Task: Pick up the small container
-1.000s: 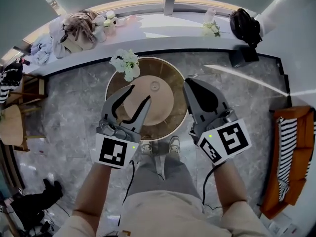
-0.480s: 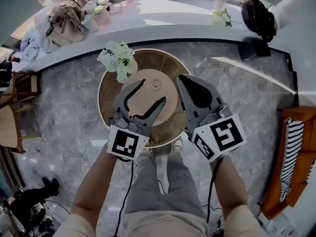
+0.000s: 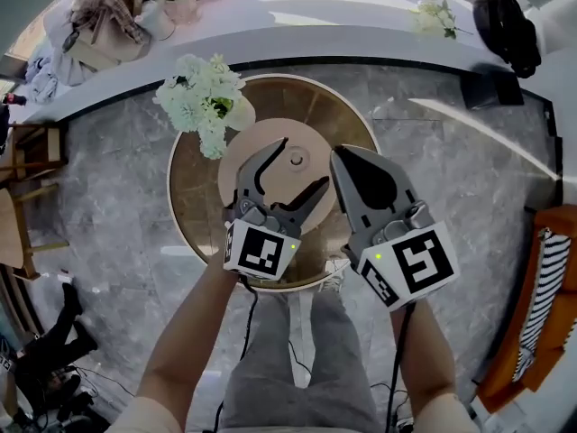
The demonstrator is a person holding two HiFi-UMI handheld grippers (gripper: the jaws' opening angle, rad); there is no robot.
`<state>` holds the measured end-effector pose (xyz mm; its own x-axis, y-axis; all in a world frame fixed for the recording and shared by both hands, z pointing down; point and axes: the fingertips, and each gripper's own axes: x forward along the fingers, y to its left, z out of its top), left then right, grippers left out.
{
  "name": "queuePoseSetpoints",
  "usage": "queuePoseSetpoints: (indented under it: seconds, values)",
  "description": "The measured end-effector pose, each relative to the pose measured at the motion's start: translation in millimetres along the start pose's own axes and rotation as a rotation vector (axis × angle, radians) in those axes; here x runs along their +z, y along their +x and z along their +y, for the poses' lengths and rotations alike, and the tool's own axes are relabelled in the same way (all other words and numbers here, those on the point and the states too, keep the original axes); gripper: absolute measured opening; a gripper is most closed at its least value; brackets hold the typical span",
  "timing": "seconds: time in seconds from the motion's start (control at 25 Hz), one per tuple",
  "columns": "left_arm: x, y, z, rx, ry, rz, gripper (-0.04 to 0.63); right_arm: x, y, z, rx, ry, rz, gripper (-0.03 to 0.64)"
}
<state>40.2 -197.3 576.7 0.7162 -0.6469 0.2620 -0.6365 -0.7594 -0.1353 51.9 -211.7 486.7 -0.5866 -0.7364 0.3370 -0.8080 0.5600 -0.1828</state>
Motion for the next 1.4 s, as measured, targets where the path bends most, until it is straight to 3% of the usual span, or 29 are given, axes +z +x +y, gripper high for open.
queuePoseSetpoints:
  seconds: [0.32,0.6,1.08,1.4]
  values:
    - [-110.2,38.0,-8.7,-0.089,-0.054,0.095,0.348,-84.0,37.0,-7.0,0.028,-0.013,0.082,0.005]
    - [-165.5,63.3,-10.5,-0.098,-0.1,0.12,0.358,-125.6,56.6,-19.0,0.037,-0.01,0.108,0.006]
    - [-203.5,91.1,-22.1,-0.145,-0.15,0.169,0.359,-163.1,75.1,-28.9,0.054,0.011,0.155,0.006]
    - [-206.5,96.4,-19.8,-0.133,-0.152,0.177,0.357,-179.8,79.6,-28.6,0.083,0.01,0.186,0.006]
